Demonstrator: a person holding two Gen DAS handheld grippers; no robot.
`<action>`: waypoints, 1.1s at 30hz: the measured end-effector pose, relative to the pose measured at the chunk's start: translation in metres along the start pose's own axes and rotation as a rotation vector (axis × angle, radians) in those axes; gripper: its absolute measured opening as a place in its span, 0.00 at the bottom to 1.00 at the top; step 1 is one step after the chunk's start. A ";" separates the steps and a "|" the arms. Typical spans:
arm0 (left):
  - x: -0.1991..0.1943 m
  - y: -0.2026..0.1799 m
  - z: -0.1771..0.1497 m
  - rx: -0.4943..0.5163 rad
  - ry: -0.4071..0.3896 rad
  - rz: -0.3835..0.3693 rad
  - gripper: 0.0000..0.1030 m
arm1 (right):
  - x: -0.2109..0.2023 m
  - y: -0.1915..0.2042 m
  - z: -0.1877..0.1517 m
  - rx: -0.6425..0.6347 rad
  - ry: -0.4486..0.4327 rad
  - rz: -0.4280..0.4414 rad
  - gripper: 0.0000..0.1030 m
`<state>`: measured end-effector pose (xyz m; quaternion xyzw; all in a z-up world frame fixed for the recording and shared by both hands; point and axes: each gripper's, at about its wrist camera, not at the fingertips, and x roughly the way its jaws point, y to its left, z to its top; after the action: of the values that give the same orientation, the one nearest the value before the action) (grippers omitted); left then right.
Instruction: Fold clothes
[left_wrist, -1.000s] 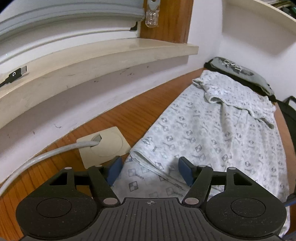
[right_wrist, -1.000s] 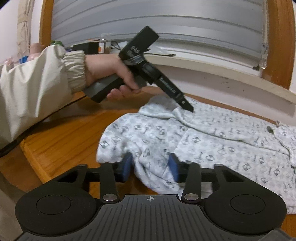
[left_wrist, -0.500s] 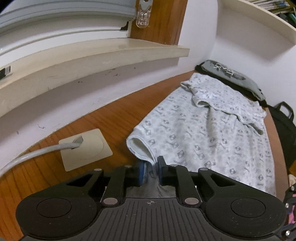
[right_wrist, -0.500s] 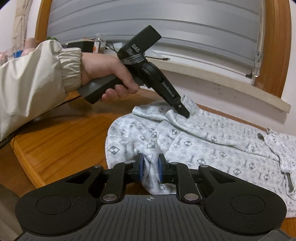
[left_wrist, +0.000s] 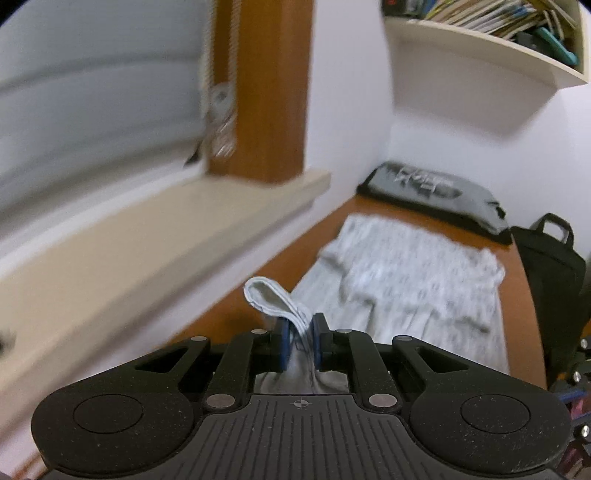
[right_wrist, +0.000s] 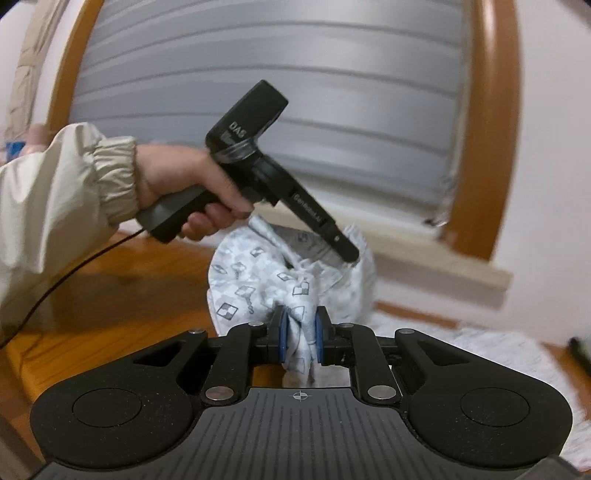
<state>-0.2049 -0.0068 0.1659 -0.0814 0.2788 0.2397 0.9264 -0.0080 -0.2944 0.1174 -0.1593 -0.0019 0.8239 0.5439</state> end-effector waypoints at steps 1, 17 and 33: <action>0.004 -0.006 0.009 0.011 -0.009 -0.003 0.13 | -0.005 -0.008 0.002 0.001 -0.013 -0.019 0.15; 0.134 -0.094 0.107 0.124 0.030 -0.080 0.13 | -0.061 -0.149 -0.027 0.119 -0.019 -0.232 0.15; 0.200 -0.103 0.098 0.038 0.017 -0.040 0.64 | -0.066 -0.225 -0.104 0.401 0.071 -0.346 0.53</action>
<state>0.0381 0.0111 0.1386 -0.0713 0.2893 0.2152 0.9300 0.2448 -0.2792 0.0753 -0.0744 0.1533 0.6966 0.6969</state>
